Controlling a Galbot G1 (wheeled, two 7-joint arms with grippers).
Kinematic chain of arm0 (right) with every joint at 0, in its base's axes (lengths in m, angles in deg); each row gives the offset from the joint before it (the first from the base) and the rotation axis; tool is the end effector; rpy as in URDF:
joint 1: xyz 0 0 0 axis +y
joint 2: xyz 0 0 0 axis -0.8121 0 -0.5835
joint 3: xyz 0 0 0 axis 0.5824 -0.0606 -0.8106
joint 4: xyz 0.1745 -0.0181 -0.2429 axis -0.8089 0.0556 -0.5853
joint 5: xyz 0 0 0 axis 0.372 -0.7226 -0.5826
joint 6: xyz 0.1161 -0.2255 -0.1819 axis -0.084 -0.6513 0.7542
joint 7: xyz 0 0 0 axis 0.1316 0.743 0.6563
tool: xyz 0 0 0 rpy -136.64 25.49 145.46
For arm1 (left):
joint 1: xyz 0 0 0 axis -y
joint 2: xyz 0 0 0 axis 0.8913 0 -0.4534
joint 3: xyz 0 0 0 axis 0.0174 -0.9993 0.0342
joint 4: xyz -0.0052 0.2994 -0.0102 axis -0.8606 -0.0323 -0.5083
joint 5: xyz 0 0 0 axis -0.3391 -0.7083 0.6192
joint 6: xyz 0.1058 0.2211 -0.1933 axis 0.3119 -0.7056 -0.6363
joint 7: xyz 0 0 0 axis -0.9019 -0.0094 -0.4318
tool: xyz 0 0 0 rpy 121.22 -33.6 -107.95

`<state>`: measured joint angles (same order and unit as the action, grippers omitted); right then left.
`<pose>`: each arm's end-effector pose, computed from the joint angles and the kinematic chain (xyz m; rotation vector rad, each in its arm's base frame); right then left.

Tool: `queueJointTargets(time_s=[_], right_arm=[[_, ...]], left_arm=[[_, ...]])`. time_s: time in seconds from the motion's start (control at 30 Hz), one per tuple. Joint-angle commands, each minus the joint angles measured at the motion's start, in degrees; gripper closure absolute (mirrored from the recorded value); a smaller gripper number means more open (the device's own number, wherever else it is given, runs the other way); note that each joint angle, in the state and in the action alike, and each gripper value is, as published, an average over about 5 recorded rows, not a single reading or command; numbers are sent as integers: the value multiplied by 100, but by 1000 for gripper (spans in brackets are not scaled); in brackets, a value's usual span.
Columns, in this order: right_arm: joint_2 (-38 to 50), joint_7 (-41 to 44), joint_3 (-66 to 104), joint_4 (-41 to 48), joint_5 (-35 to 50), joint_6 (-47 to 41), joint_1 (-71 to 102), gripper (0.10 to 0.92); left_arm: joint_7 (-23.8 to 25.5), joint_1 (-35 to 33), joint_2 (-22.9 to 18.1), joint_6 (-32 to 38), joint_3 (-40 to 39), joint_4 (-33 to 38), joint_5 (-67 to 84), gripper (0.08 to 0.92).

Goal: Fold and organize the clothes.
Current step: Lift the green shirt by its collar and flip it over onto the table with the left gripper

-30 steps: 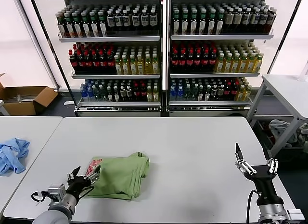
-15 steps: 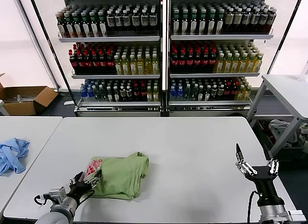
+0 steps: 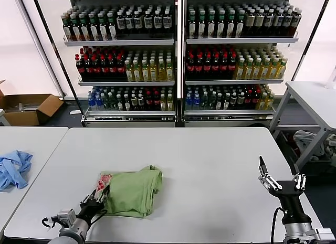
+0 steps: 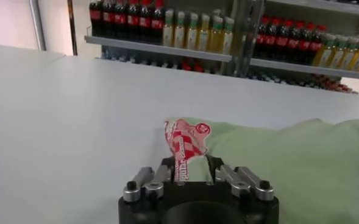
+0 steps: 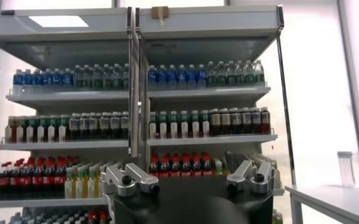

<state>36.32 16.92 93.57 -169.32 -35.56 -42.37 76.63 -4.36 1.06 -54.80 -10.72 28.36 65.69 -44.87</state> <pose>0.1433 -0.0958 -0.2154 0.0174 2.9465 -0.0070 0.1874 0.0892 -0.2865 -0.0604 -2.6708 0.1719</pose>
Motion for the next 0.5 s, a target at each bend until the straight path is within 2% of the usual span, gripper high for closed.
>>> queueJointTargets(time_s=[0.03, 0.2, 0.3, 0.5], right_arm=[[-7, 0, -12, 6, 10, 3, -23, 203], [0, -4, -30, 4, 9, -9, -67, 203], [21, 0, -66, 2, 7, -38, -146, 203], [26, 5, -243, 33, -6, -87, -346, 203]], left_arm=[[-207, -16, 49, 408, -59, 69, -263, 663], [-541, -25, 221, 360, 153, 337, -292, 801], [-725, -86, 454, 277, 602, 505, -237, 854], [-596, -413, 1116, 343, 2543, 699, 86, 864]])
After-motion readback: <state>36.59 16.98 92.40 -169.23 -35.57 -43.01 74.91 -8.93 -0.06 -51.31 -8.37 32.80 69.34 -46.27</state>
